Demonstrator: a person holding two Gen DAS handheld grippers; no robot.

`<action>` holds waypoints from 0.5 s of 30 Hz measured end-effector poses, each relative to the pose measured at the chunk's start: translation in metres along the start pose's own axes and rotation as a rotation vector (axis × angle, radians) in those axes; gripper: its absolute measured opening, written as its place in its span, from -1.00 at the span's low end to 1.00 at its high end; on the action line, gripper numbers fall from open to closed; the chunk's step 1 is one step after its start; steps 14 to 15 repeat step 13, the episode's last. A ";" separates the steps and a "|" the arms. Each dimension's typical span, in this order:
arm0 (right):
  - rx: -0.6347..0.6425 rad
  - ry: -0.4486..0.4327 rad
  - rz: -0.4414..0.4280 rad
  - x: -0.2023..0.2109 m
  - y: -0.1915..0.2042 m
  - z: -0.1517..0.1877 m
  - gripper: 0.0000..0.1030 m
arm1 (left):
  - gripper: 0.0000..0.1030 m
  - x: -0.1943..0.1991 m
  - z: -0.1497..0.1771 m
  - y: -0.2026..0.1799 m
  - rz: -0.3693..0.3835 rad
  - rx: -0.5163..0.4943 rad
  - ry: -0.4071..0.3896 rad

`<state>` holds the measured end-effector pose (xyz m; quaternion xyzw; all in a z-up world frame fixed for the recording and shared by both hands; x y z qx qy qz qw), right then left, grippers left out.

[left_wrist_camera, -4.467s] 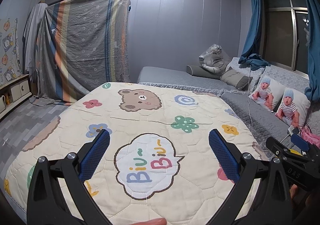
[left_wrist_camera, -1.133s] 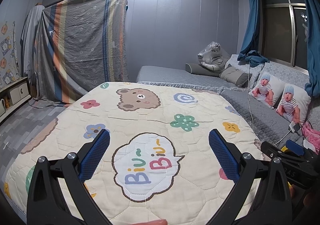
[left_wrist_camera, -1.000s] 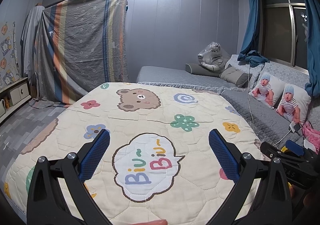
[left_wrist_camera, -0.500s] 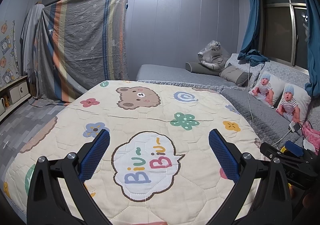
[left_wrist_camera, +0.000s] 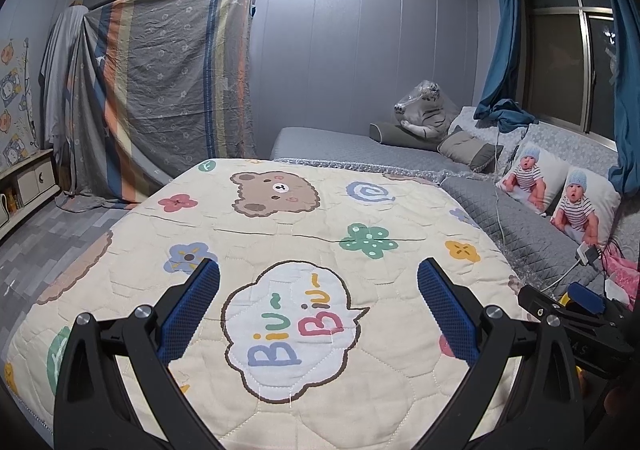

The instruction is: Collect trash

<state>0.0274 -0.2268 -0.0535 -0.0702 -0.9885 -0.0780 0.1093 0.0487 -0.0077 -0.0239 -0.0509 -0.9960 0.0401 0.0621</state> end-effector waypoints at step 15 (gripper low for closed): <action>-0.002 0.003 0.001 0.000 0.000 0.007 0.84 | 0.84 -0.002 0.000 -0.002 -0.004 -0.008 0.014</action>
Point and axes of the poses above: each gripper's, at about its wrist camera, not at the fingertips, and x roughly against the way its jaws point, y to its left, z to its underside, the point moved 1 cm from there along -x, roughly the way its jaws point, and after that the axes turned 15 degrees about -y, right-handed, at the moved point
